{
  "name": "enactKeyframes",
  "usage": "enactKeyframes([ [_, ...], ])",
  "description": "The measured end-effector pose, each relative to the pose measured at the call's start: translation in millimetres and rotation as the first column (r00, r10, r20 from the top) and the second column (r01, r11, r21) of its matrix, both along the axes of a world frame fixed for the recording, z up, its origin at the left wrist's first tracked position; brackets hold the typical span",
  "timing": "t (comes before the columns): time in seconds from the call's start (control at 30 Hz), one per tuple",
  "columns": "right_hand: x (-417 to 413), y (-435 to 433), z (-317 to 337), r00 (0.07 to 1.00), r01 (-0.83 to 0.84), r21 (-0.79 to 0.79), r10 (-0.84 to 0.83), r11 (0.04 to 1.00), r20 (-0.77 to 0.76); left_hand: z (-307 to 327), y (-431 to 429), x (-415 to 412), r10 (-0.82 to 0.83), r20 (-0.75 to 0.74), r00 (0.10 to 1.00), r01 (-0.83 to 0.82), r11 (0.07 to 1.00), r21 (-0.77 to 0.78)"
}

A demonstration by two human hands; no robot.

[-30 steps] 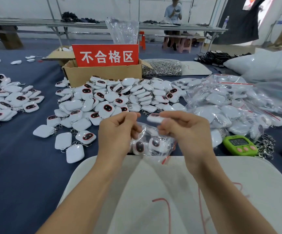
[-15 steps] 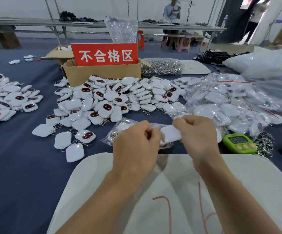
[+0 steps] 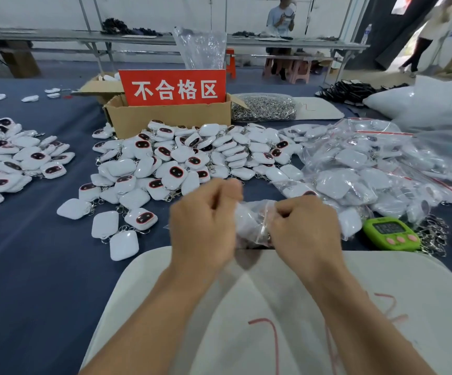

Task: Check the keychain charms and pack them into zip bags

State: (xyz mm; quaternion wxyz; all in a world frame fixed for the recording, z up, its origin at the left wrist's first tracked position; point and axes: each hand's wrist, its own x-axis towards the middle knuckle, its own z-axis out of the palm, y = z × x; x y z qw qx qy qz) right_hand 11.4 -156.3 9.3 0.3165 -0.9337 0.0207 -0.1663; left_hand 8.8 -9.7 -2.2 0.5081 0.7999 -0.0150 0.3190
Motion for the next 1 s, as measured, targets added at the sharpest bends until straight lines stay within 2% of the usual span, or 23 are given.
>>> enactKeyframes([
  [0.1,2,-7,1,0.963,0.232,0.126,-0.246,0.965,0.114,2,31,17,0.264,-0.131,0.956,-0.282,0.948,-0.15],
  [0.17,4,-10,1,0.926,0.323,0.187,-0.35,0.928,0.139,4,52,24,0.399,-0.233,0.887,-0.437,0.889,-0.139],
  [0.23,5,-9,0,0.916,0.311,0.233,-0.356,0.922,0.186,4,66,28,0.464,-0.322,0.825,-0.512,0.856,-0.079],
  [0.3,1,-4,1,0.927,0.179,0.307,-0.265,0.935,0.266,3,74,31,0.484,-0.38,0.788,-0.53,0.848,-0.02],
  [0.37,-1,2,0,0.952,-0.023,0.262,-0.059,0.965,0.3,3,75,32,0.502,-0.393,0.77,-0.524,0.85,0.058],
  [0.43,0,7,-7,0.978,-0.14,0.095,0.122,0.986,0.171,3,73,30,0.499,-0.391,0.774,-0.492,0.862,0.126],
  [0.53,3,5,-12,0.995,-0.078,0.028,0.079,0.997,-0.057,0,71,30,0.478,-0.402,0.781,-0.424,0.878,0.221],
  [0.63,3,4,-11,0.993,-0.057,-0.025,0.054,0.998,-0.106,-5,70,32,0.396,-0.352,0.848,-0.31,0.91,0.276],
  [0.7,4,1,-11,0.99,-0.08,0.056,0.086,0.995,-0.114,-10,66,34,0.257,-0.326,0.91,-0.146,0.933,0.328],
  [0.73,4,-1,-9,0.983,-0.111,0.162,0.132,0.981,-0.126,-14,66,37,0.174,-0.337,0.925,-0.053,0.939,0.34],
  [0.8,3,-4,-5,0.951,-0.216,0.311,0.272,0.925,-0.148,-18,66,43,0.11,-0.362,0.926,0.044,0.92,0.39],
  [0.9,3,-4,0,0.886,-0.392,0.253,0.437,0.885,-0.156,-25,69,46,0.156,-0.35,0.923,0.02,0.893,0.45],
  [0.97,4,-4,-2,0.894,-0.37,0.279,0.422,0.886,-0.154,-25,69,46,0.175,-0.331,0.927,-0.028,0.915,0.403],
  [1.0,5,-5,-3,0.922,-0.304,0.312,0.36,0.9,-0.143,-26,70,46,0.188,-0.316,0.93,-0.053,0.919,0.391],
])
